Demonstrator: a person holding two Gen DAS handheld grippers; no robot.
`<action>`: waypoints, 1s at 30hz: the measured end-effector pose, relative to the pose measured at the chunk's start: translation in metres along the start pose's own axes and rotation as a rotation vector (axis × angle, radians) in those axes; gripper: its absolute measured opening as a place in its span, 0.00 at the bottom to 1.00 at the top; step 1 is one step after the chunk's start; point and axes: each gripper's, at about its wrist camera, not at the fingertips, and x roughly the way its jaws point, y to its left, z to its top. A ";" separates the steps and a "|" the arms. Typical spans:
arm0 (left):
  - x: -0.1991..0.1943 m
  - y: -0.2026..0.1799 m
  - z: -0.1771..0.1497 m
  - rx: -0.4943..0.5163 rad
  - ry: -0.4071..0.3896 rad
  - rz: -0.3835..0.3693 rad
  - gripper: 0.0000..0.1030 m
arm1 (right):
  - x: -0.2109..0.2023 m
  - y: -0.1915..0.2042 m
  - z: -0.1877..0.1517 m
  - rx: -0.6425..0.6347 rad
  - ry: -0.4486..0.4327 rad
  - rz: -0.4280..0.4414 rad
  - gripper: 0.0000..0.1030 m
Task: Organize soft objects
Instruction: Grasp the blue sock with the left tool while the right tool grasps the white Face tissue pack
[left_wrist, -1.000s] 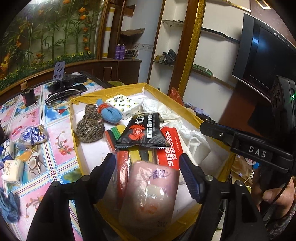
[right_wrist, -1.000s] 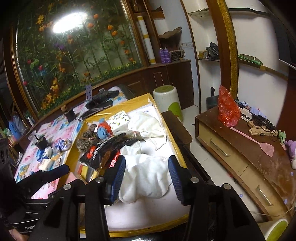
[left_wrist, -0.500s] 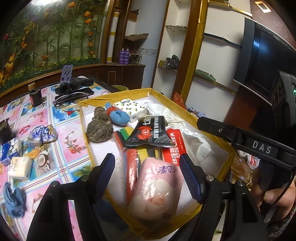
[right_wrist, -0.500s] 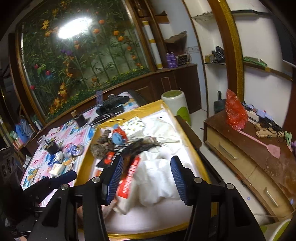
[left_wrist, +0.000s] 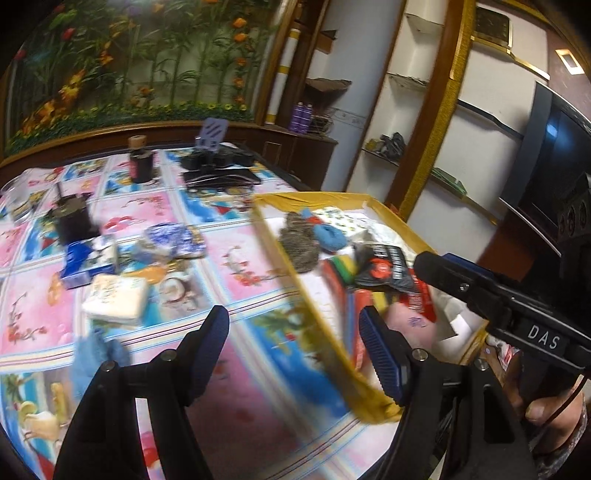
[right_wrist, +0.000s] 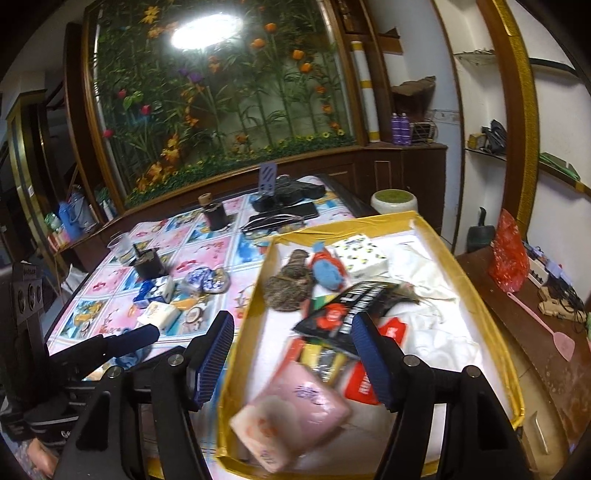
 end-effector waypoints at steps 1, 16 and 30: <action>-0.004 0.007 -0.002 -0.011 -0.003 0.012 0.71 | 0.001 0.003 0.001 -0.007 0.001 0.007 0.68; -0.052 0.130 -0.028 -0.269 0.003 0.201 0.74 | 0.072 0.103 -0.020 -0.141 0.161 0.210 0.72; 0.005 0.123 -0.020 -0.203 0.200 0.235 0.46 | 0.077 0.098 -0.016 -0.121 0.159 0.193 0.72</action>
